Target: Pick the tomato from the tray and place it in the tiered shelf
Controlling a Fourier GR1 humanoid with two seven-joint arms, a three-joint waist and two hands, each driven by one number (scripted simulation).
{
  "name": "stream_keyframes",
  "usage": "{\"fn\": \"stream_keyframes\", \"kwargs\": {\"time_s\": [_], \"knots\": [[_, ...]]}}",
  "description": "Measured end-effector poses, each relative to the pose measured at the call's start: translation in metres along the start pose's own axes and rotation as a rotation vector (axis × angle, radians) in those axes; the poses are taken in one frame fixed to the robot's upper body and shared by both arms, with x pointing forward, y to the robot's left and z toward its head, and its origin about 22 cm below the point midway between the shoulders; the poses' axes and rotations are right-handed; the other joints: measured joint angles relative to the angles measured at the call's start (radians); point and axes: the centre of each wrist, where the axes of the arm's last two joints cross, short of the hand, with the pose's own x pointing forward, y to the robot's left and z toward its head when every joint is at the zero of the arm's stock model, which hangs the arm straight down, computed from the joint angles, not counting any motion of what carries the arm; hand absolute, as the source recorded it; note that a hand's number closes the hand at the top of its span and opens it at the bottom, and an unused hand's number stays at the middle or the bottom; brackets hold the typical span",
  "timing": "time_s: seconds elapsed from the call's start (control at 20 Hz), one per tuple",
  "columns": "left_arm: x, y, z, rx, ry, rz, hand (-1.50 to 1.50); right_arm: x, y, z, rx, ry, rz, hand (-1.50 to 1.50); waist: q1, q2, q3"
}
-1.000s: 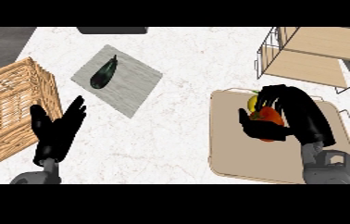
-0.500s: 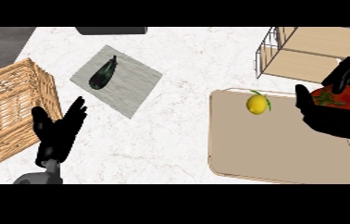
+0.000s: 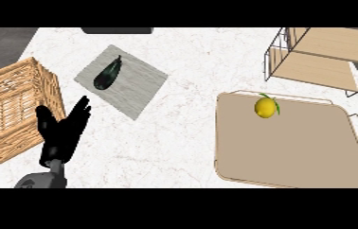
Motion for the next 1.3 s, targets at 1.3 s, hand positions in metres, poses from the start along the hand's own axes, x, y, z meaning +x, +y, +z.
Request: {"fn": "stream_keyframes", "kwargs": {"time_s": [1.3], "knots": [[0.001,-0.002,-0.002,-0.022,-0.012,-0.003,0.0,-0.059,-0.022,-0.144,0.031,0.065,0.108,1.5,0.019,0.008,0.0]]}}
